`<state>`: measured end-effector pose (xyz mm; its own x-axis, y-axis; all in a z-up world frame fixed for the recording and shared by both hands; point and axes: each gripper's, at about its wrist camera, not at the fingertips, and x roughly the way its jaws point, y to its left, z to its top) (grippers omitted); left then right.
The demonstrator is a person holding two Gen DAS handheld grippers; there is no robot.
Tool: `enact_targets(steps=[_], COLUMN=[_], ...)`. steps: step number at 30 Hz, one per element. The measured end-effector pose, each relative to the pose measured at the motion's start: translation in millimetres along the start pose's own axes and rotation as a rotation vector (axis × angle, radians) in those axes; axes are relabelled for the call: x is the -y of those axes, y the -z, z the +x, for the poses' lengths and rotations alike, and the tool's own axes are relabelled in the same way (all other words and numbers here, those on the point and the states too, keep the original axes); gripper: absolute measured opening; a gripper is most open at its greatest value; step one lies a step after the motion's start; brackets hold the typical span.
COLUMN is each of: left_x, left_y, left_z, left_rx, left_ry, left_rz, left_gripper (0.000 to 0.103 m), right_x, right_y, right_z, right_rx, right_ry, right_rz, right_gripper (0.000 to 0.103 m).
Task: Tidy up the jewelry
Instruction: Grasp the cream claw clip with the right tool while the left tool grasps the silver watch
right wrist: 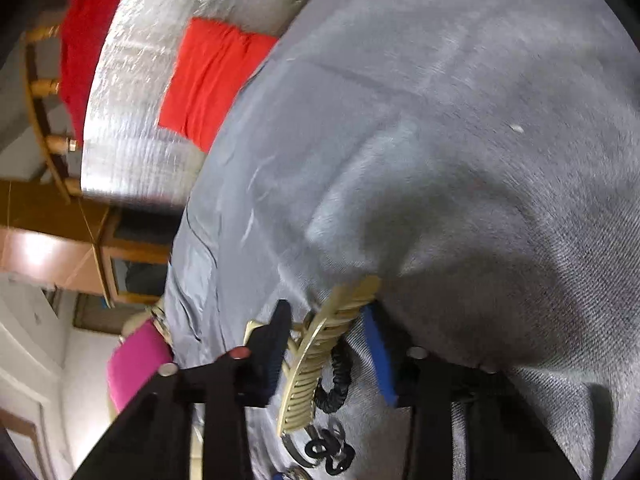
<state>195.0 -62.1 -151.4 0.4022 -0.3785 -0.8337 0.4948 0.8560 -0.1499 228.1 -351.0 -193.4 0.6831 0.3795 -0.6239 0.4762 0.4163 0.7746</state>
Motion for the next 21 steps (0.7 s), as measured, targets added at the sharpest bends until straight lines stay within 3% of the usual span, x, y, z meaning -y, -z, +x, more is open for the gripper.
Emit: enact_targets(steps=[4, 6, 15, 21], left_x=[-1, -2, 4, -7], left_y=[-1, -3, 1, 1], left_z=[7, 7, -1, -16], left_rx=[0.000, 0.006, 0.051, 0.085], left_ry=[0.000, 0.017, 0.028, 0.031], left_rz=[-0.002, -0.009, 0.013, -0.016], left_gripper=[0.040, 0.023, 0.013, 0.013], right_x=[4, 0, -9, -20], right_y=[-3, -3, 4, 10], right_z=[0, 1, -7, -14], right_rx=[0.001, 0.004, 0.017, 0.032], right_ry=[-0.010, -0.015, -0.060, -0.094], right_rz=[0.011, -0.018, -0.074, -0.117], right_gripper=[0.027, 0.027, 0.024, 0.022])
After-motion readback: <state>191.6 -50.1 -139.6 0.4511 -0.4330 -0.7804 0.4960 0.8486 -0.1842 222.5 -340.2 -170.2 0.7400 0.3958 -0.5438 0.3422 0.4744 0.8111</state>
